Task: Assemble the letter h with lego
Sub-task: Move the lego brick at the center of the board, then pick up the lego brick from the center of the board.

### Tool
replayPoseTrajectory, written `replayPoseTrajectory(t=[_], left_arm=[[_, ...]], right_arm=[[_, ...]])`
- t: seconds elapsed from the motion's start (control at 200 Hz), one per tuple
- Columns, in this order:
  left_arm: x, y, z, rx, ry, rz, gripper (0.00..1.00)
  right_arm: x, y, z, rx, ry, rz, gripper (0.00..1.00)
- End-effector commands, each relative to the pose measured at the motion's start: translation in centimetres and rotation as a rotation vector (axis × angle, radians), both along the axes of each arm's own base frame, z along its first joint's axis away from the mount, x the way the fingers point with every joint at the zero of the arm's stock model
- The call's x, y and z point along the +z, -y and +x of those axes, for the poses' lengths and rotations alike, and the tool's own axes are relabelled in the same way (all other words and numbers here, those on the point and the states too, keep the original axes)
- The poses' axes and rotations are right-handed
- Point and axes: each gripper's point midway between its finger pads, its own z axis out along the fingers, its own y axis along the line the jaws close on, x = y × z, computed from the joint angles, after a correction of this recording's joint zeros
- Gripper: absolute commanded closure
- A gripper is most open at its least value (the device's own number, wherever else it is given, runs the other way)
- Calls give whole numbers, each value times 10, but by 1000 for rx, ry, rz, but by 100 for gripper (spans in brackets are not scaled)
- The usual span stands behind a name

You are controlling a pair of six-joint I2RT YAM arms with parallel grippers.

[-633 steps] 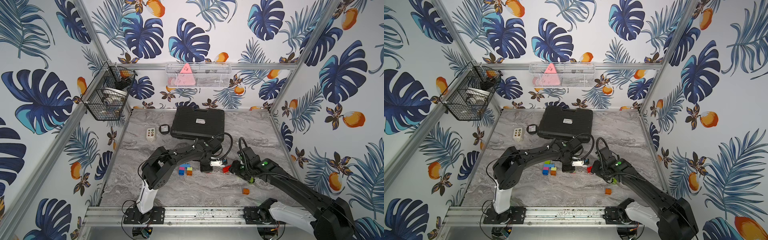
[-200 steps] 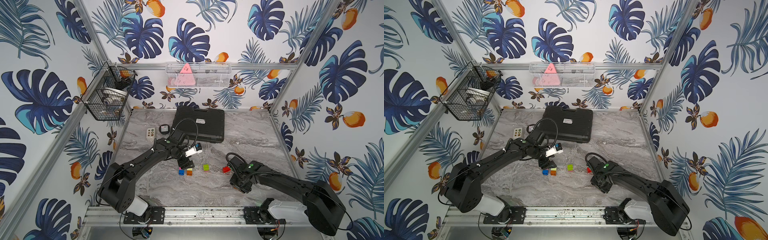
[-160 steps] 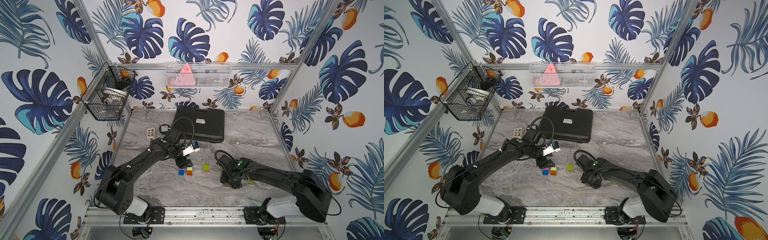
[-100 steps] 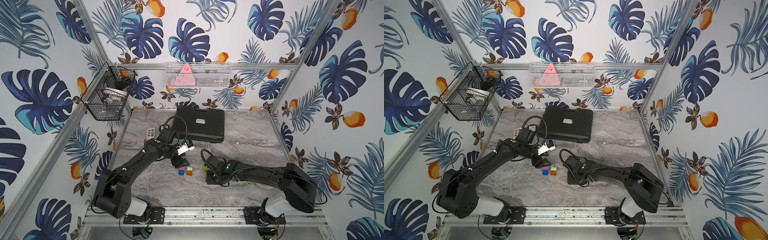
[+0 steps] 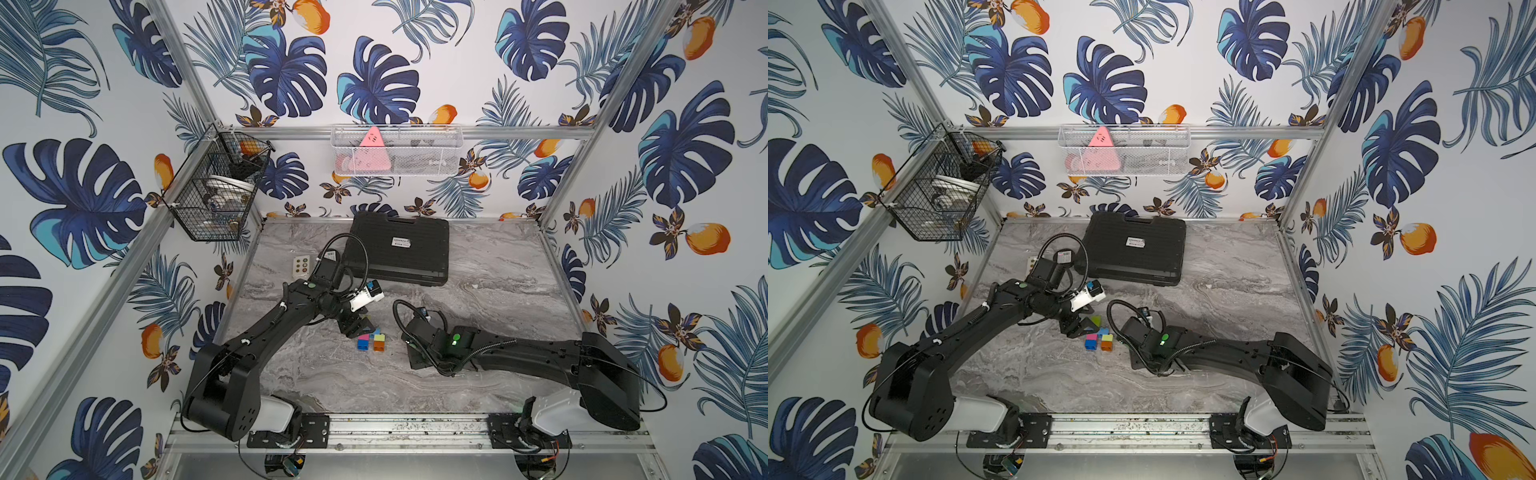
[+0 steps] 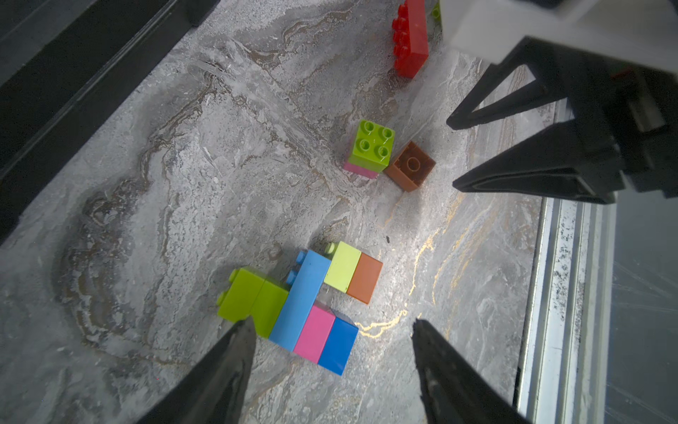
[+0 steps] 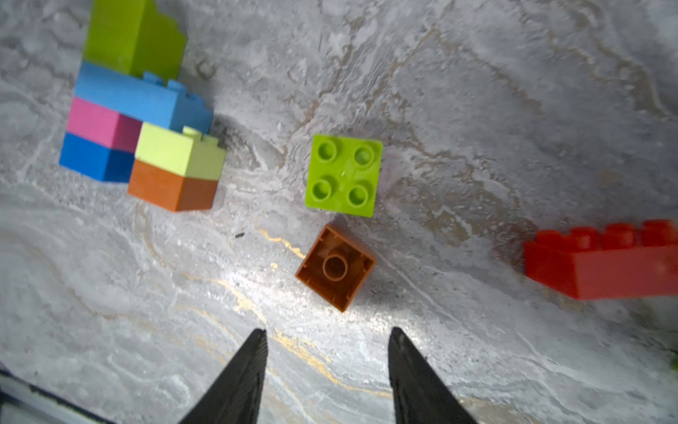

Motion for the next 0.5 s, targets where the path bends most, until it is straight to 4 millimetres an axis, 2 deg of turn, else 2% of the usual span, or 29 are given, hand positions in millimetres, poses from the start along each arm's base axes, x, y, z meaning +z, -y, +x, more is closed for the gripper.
replayPoseTrajectory(t=[0.0, 0.12, 0.205, 0.331, 0.496], left_arm=[[1, 0, 3, 12, -2, -22, 27], [-3, -4, 6, 30, -15, -20, 27], [-1, -6, 8, 42, -14, -21, 27], [1, -9, 10, 55, -4, -24, 27], [3, -10, 11, 64, 1, -31, 27]], right_arm=[[-2, 8, 5, -229, -44, -24, 42], [-15, 0, 6, -369, -99, -20, 41], [-21, 2, 9, -420, -92, -44, 42], [-27, 14, 10, -441, -79, -105, 42], [-32, 7, 15, -439, -85, -61, 43]])
